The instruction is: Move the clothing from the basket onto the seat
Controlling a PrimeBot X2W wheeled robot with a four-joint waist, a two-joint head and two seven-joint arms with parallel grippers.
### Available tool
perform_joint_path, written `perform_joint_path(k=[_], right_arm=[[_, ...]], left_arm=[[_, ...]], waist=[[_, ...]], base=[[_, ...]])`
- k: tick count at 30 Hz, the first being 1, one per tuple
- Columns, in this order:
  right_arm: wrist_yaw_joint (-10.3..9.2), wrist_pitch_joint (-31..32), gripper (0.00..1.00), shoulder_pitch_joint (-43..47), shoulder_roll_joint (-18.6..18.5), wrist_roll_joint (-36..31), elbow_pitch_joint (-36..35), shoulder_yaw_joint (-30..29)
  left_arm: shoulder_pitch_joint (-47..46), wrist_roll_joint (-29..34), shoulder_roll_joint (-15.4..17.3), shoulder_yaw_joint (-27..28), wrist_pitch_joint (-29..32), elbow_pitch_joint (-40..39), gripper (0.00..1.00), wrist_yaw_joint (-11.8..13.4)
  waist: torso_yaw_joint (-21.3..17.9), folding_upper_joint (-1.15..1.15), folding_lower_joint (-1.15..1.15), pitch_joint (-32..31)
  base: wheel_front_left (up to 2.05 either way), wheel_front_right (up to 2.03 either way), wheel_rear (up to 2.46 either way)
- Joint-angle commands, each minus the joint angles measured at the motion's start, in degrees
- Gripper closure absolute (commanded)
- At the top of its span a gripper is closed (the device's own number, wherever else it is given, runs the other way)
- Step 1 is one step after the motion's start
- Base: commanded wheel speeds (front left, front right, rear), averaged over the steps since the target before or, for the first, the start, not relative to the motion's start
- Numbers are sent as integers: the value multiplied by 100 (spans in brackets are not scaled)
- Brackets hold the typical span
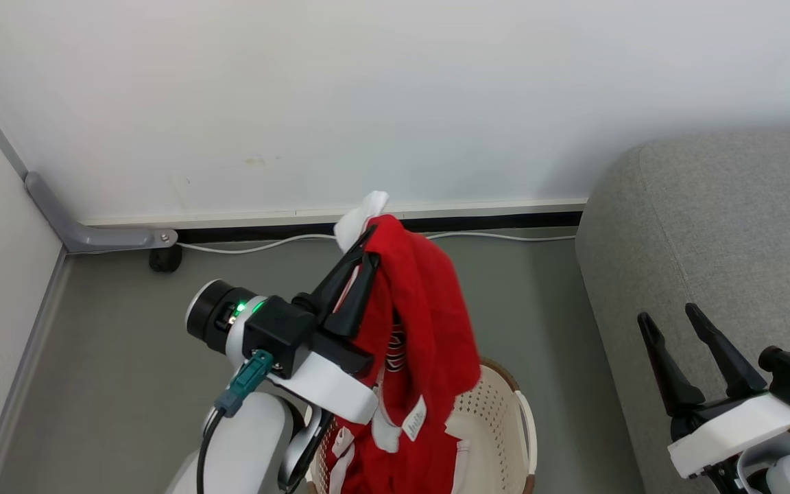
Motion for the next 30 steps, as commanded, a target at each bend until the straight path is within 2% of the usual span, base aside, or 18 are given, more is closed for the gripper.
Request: perform_joint_path(k=[1,8,16,23,30], right_arm=[[23,-35,0,-23,-131,-28,-118,91],[23,-35,0,-20,-164,3,-148,93],[23,-35,0,-41,-236,74,-294,228],[23,-35,0,-252,-530,402,-838,919],[23,-35,0,-577,-831,577,-1024,1598]], left_arm=[[-396,83,50,72,16,-238,100,-28],[-550,110,18,-295,43,-409,100,-11],[-658,157,0,-644,89,-495,100,161],[-731,81,-7,-856,67,-469,100,272],[-848,44,-10,-1079,39,-451,100,357]], waist=[[-11,0,0,13],[-49,0,0,74],[-37,0,0,173],[-3,0,0,276],[59,0,0,350]], base=[[0,0,0],[0,0,0],[0,0,0],[0,0,0],[0,0,0]])
